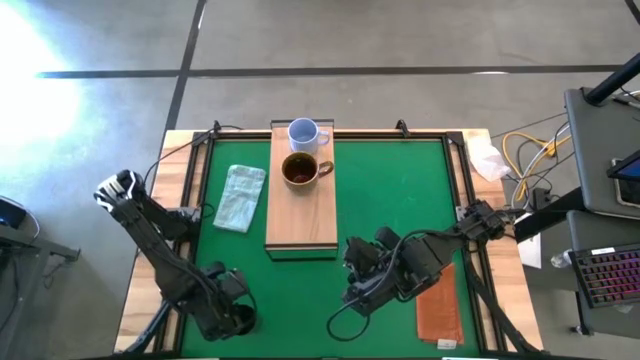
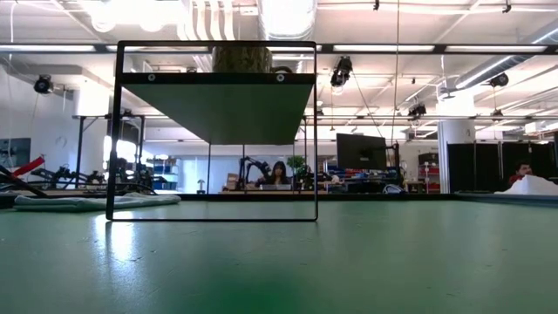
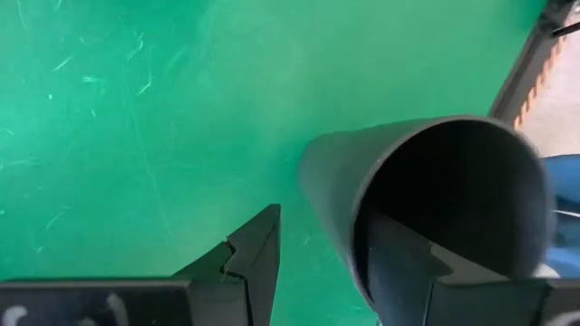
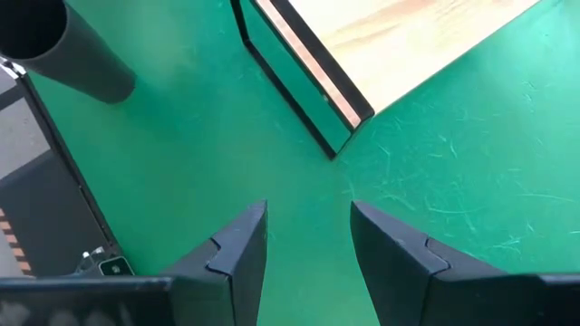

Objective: Stack small to large cups/mugs on shelf
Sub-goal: Put the black cup on the shelf

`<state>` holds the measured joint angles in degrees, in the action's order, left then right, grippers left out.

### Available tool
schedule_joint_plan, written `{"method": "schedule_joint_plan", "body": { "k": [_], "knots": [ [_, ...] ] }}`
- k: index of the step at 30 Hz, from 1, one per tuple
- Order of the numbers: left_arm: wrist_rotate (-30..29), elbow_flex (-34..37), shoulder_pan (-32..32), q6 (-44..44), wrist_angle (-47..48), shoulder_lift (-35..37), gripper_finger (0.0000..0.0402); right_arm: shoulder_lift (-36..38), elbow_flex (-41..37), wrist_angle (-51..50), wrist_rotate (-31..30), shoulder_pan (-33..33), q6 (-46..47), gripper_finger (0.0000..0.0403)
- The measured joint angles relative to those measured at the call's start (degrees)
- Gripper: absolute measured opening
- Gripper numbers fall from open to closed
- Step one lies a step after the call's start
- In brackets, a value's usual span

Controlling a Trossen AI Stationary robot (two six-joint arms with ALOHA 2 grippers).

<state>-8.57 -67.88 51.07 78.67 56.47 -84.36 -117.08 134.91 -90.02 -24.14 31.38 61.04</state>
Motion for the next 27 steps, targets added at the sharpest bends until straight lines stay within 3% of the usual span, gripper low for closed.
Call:
{"method": "schedule_joint_plan", "body": {
  "k": [6,12,17,21,27],
  "knots": [
    [-0.1,0.3,0.0,0.0,0.1,-1.2,0.0116,0.0,0.0,0.0,0.0,0.1,0.0,0.0152],
    [-0.7,0.5,-0.4,-0.1,0.1,-1.8,0.002,0.0,0.0,0.0,0.0,0.5,0.0,0.014],
    [-1.1,-1.0,-1.4,-1.2,0.9,-1.6,0.0002,0.0,0.0,0.0,0.0,0.8,0.0,0.0126],
    [-3.4,-9.8,-3.4,-3.3,10.9,0.5,0.0001,0.0,0.0,0.0,-2.3,1.2,1.7,0.0113],
    [-15.2,-29.3,-7.3,-6.7,28.8,2.2,0.0001,0.9,0.0,0.0,-7.0,1.4,4.6,0.0091]
  ]
}}
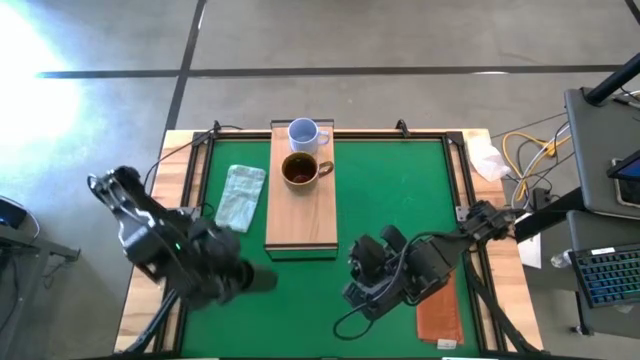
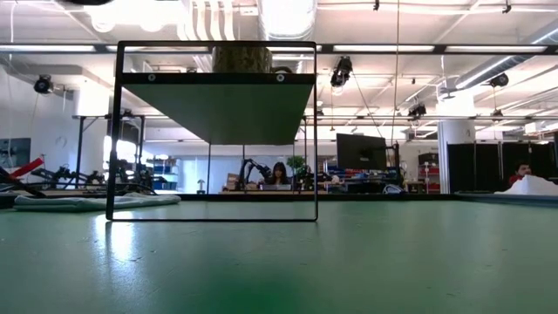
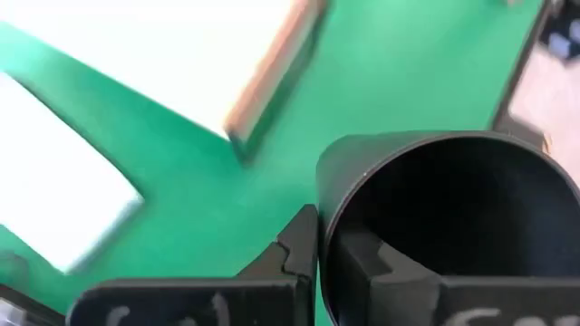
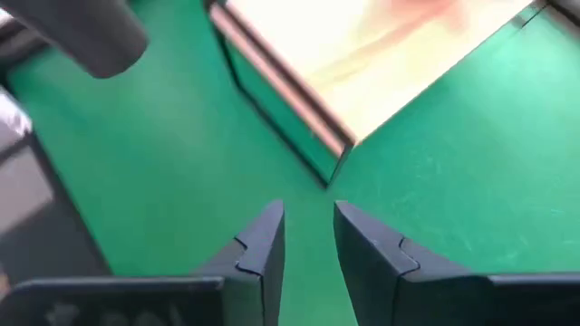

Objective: Stack small to large cups/mugs on shelf
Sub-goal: Put the black cup on the shelf

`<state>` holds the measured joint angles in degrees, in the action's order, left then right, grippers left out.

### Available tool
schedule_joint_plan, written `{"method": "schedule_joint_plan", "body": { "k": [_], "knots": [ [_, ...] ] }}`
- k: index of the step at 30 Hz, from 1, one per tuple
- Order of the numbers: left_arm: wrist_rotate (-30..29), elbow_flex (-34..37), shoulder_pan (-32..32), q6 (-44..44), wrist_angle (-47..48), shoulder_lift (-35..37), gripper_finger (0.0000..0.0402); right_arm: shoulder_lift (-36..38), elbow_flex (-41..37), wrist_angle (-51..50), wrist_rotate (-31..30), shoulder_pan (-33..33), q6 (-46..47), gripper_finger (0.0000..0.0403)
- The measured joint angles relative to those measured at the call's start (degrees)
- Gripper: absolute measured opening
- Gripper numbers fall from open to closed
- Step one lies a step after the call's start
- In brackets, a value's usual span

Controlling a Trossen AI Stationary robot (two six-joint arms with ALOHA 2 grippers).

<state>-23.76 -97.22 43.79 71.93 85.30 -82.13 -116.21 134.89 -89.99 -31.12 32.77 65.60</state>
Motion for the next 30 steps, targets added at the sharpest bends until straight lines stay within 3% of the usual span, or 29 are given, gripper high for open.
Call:
{"method": "schedule_joint_plan", "body": {
  "k": [3,8,13,17,21,26,30],
  "knots": [
    [-5.9,-6.4,-3.7,-2.8,4.9,-0.3,0.0,1.2,-0.3,0.0,-4.9,0.0,1.9,0.0077],
    [-12.2,-8.8,-14.6,-13.1,3.7,-0.6,0.0,4.6,-2.5,0.0,-11.4,-2.0,3.9,0.005],
    [-6.4,-8.3,-25.5,-23.0,2.7,-1.9,0.0,8.3,-9.0,0.5,-11.1,-5.0,4.5,0.0015],
    [-1.8,-8.3,-29.4,-31.7,-3.4,-2.8,0.0,11.0,-15.4,7.6,-8.2,-7.2,1.9,0.0009],
    [4.2,-8.3,-33.4,-35.9,-6.5,-3.9,0.0,14.4,-24.4,25.7,-2.2,-10.6,-7.8,0.0008],
    [6.3,-8.2,-35.6,-39.7,-6.5,-6.3,0.0,18.8,-35.2,41.2,6.7,-15.9,-12.4,0.0008],
    [7.0,-8.2,-36.5,-41.6,-6.3,-7.7,0.0,21.6,-42.5,49.6,10.4,-18.5,-12.7,0.0008]
  ]
}}
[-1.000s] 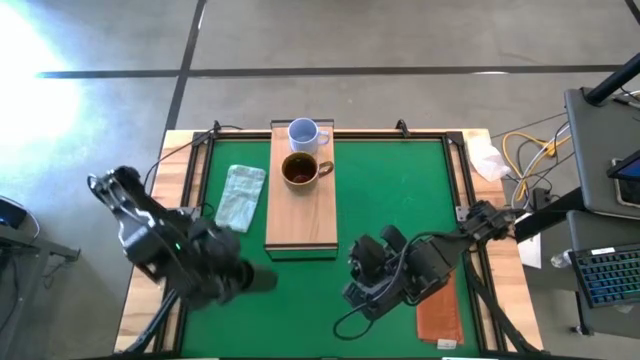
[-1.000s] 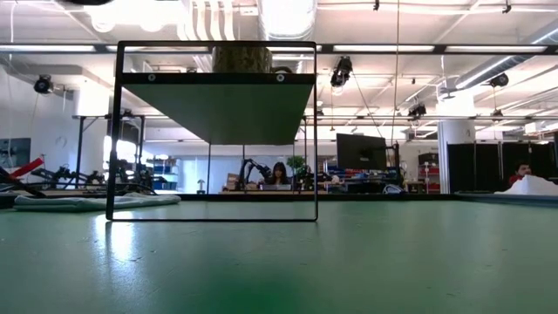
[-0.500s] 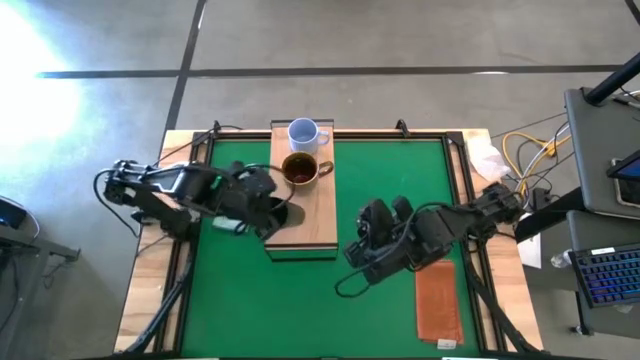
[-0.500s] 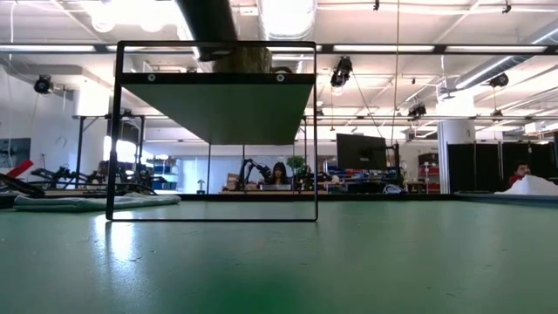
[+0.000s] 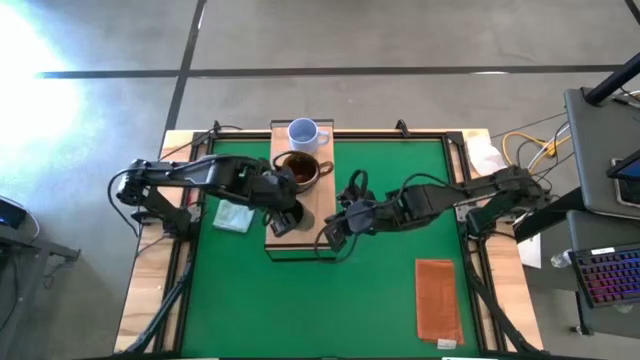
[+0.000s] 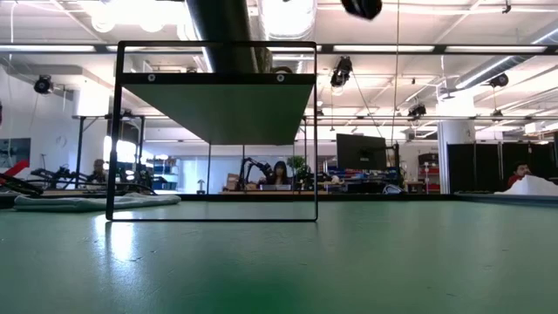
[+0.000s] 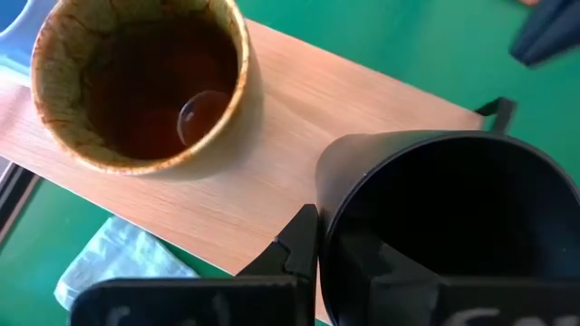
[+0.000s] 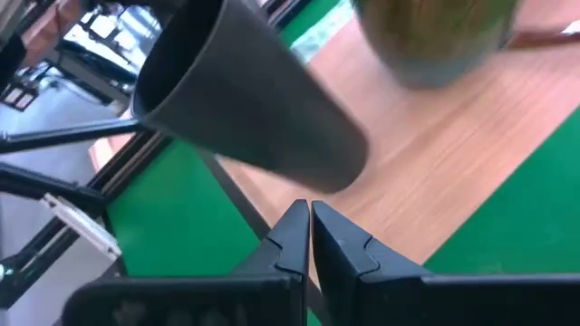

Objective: Stack small to large cups/mugs on shelf
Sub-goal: Put the black cup on the shelf

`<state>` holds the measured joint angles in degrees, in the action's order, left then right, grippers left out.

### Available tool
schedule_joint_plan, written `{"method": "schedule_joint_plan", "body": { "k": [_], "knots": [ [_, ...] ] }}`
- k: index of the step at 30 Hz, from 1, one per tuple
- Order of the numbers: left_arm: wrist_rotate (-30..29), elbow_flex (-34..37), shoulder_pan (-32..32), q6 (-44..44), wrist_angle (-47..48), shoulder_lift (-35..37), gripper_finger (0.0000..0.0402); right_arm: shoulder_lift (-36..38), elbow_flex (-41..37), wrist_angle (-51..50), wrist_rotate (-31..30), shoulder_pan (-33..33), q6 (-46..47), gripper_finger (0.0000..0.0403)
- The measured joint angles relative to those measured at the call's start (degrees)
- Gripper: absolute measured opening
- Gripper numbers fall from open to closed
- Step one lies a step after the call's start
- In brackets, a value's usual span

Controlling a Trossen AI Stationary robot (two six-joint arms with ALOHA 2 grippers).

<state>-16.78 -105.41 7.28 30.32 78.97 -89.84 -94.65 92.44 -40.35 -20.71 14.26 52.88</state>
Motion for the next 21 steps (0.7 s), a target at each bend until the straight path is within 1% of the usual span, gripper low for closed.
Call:
{"method": "schedule_joint_plan", "body": {
  "k": [3,6,9,16,21],
  "knots": [
    [0.0,0.1,-0.5,-0.8,0.0,-1.0,0.0,0.6,-4.6,4.6,2.4,-1.1,0.7,0.0008],
    [2.2,0.1,-1.2,-1.6,0.0,-1.5,0.0,0.7,-8.7,9.2,4.2,-1.8,1.5,0.0008],
    [2.8,0.1,-1.5,-2.2,-0.1,-1.8,0.0,0.7,-12.3,14.9,4.6,-2.2,2.1,0.0008],
    [2.8,0.1,-1.4,-2.2,-0.5,-1.1,0.0,0.9,-16.1,23.2,4.6,-3.7,1.2,0.0008],
    [2.9,0.1,-1.4,-2.2,-0.8,-1.2,0.0,0.9,-17.6,26.4,5.6,-4.9,1.0,0.0008]
  ]
}}
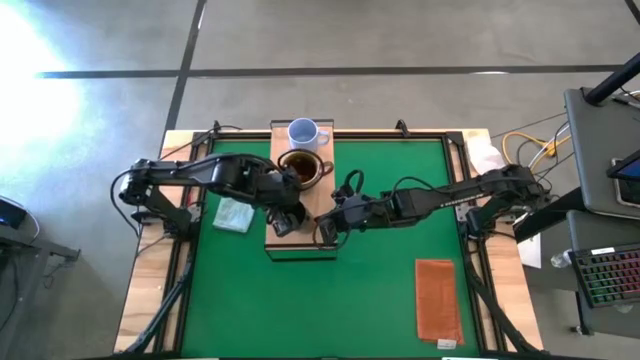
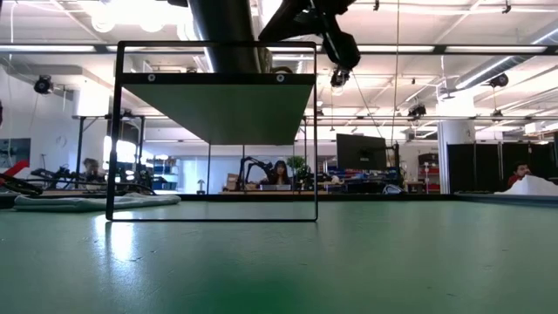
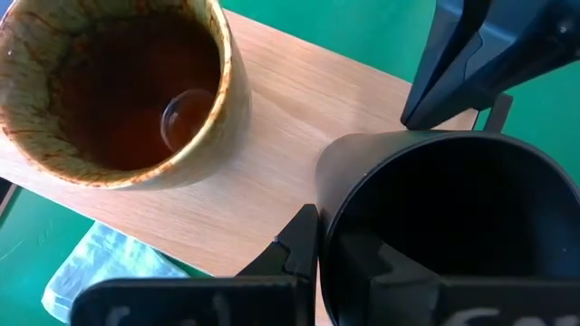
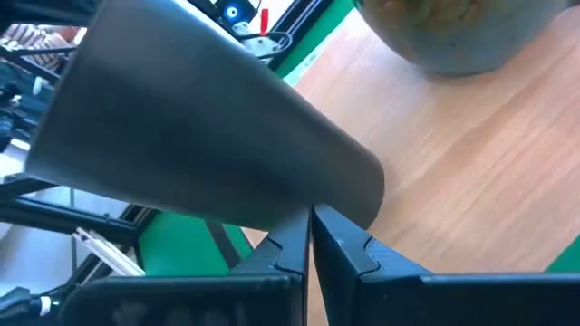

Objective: Stack small to large cups/mugs on shelf
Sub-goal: Put the black cup on the shelf

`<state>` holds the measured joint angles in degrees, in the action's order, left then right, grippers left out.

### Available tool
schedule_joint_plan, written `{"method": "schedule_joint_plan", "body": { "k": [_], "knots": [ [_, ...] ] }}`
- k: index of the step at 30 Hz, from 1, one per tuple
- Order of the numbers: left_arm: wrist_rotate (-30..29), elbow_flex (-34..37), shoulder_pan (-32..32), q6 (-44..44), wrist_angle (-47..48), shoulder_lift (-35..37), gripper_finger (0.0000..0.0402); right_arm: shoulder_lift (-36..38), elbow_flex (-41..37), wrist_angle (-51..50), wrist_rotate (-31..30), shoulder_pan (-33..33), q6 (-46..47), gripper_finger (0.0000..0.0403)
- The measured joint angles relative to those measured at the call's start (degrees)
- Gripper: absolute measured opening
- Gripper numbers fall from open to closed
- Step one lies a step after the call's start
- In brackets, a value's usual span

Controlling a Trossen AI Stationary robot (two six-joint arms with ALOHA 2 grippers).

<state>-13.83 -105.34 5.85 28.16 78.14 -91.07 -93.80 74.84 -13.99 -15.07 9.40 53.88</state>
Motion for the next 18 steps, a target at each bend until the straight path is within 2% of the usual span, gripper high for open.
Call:
{"method": "schedule_joint_plan", "body": {
  "k": [9,18],
  "knots": [
    [0.2,0.0,0.0,0.5,-0.8,-0.2,0.0004,-2.3,0.5,-0.2,1.8,-0.1,-0.6,0.0008],
    [0.1,0.0,0.0,1.5,-1.4,-0.2,0.0079,-4.2,0.6,1.0,2.5,-0.1,-0.4,0.0009]
  ]
}}
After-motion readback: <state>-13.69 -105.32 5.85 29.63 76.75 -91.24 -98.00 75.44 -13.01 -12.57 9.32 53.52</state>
